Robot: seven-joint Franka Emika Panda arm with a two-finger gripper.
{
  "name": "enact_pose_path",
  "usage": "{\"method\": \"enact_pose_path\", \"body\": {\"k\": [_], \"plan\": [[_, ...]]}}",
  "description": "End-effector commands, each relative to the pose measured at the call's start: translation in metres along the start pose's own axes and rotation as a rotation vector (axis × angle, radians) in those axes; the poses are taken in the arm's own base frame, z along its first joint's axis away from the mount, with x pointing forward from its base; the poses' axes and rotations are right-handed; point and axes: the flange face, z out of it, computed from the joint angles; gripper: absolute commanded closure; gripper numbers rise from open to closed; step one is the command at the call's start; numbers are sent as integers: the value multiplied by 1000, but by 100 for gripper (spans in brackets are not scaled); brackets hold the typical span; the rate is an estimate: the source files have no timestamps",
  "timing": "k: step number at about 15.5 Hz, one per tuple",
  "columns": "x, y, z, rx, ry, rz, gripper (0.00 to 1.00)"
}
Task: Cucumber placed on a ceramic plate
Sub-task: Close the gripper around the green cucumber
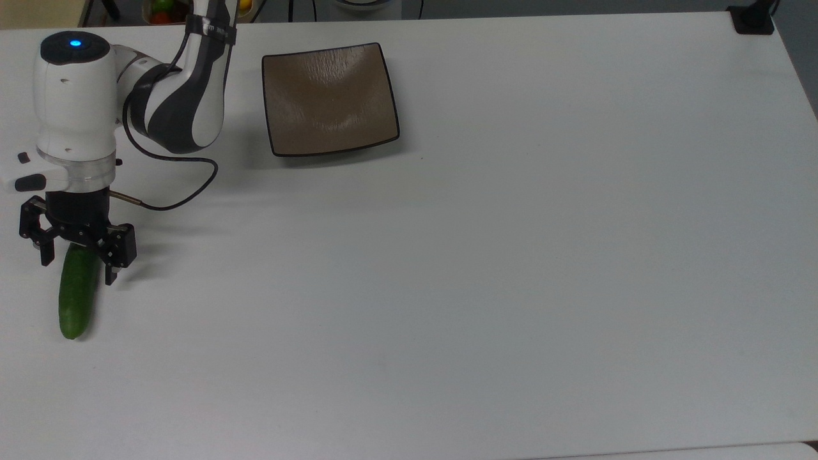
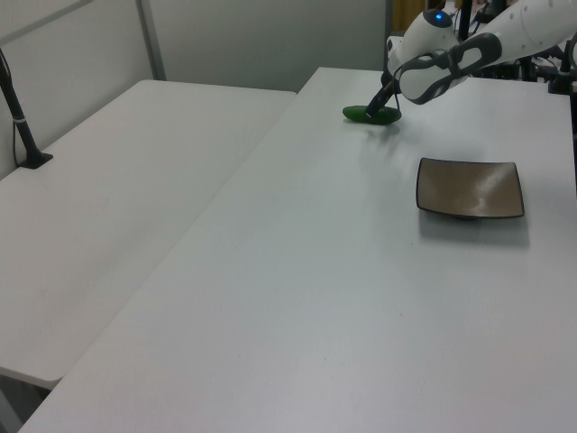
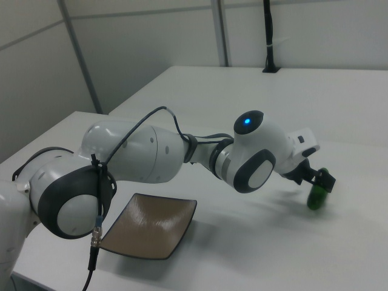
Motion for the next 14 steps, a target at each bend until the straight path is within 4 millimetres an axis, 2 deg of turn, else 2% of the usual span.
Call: {"method": "enact_pose_path", "body": {"k": [1,2,4,7,8,9,12,14], "plan": [[0,1,7,-6,10,-8,0],[-1,0,8,-5,7,-11,1],[-3,-1,11,-6,0,-21,15],[-4,0,11,-7,-1,-35,65],[-4,0,11,-5,-1,-34,93],[-4,1,11,-6,-1,-34,100],[-4,2,9,-7,0,-31,100],[3,3,-4,-5,13,-23,100]]}}
